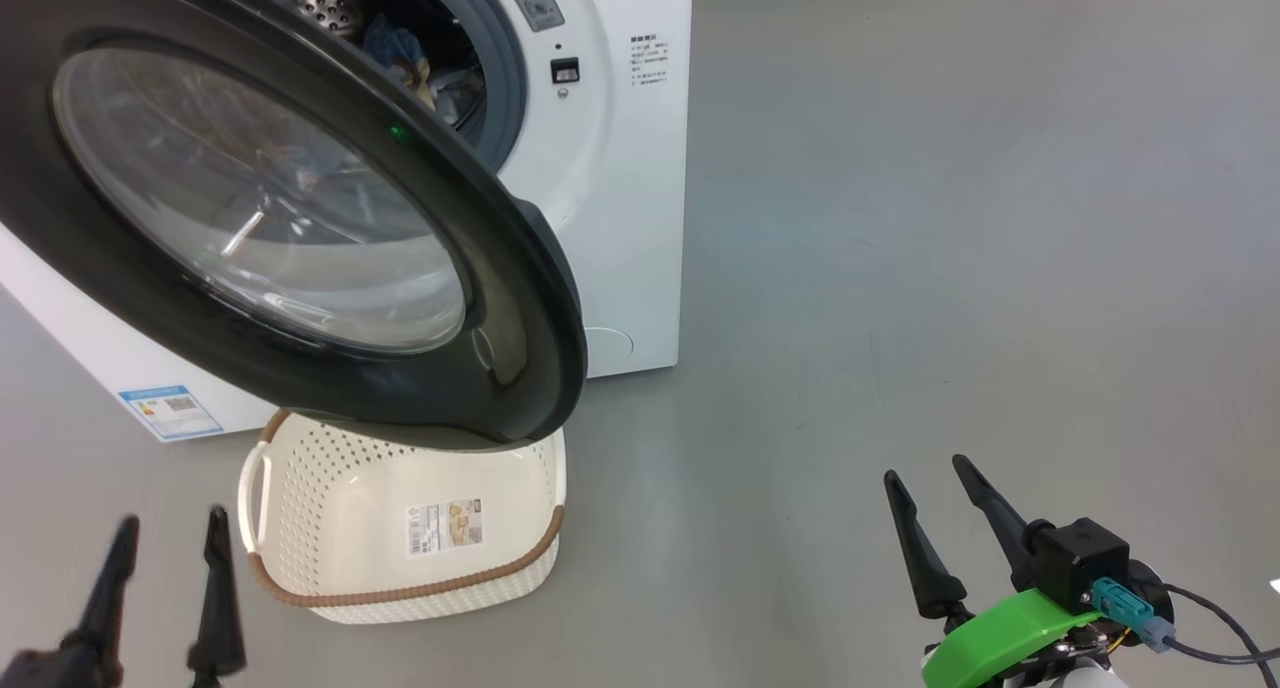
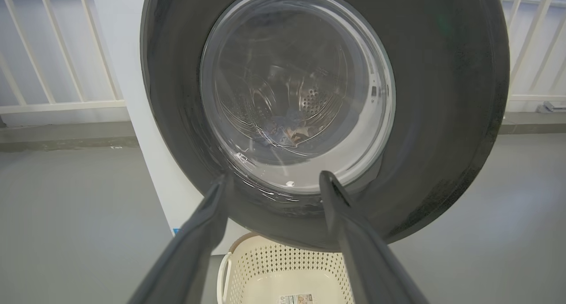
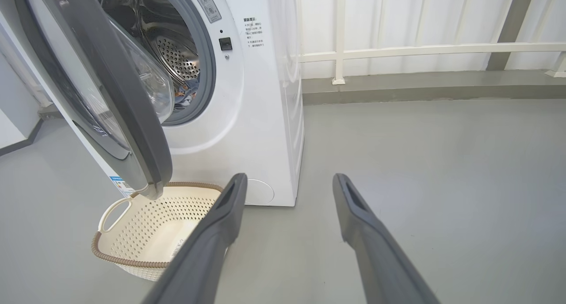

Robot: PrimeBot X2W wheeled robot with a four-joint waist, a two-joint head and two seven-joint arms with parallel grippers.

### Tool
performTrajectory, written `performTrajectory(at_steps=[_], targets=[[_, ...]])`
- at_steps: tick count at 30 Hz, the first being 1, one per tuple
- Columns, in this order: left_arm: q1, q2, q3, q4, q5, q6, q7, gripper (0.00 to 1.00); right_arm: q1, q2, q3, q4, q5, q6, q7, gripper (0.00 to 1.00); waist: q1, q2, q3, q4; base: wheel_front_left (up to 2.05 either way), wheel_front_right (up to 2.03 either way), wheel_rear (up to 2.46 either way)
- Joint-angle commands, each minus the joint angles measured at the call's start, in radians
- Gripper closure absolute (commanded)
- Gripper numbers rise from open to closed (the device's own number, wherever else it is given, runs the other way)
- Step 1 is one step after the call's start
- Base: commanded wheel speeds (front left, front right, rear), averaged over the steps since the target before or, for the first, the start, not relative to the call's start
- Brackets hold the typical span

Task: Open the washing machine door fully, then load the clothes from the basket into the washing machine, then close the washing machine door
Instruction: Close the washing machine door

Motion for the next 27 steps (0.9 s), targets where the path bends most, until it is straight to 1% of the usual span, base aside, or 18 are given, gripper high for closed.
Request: performTrajectory(at_steps=[1, 6, 9, 27], targets=[[-0.007, 0.013, 0.039, -0.013, 0.009, -0.003, -0.009, 0.00, -0.010, 0.001, 0.022, -0.025, 0.023, 0.002, -0.012, 0.00, 0.0000, -0.0001, 0.000, -0.001, 0.00, 0.00, 0.00], [0.014, -0.019, 0.068, 0.012, 0.017, -0.003, -0.009, 0.00, -0.011, 0.001, 0.023, -0.024, 0.027, 0.002, -0.012, 0.00, 0.0000, -0.0001, 0.002, -0.005, 0.00, 0.00, 0.00], [0.022, -0.030, 0.066, 0.026, 0.025, -0.003, -0.009, 0.00, -0.012, 0.001, 0.024, -0.023, 0.027, 0.002, -0.012, 0.00, 0.0000, -0.0001, 0.004, -0.006, 0.00, 0.00, 0.00], [0.040, -0.056, 0.081, 0.053, 0.050, -0.003, -0.009, 0.00, -0.012, 0.001, 0.021, -0.030, 0.016, 0.002, -0.012, 0.00, 0.0000, -0.0001, 0.013, -0.004, 0.00, 0.00, 0.00]])
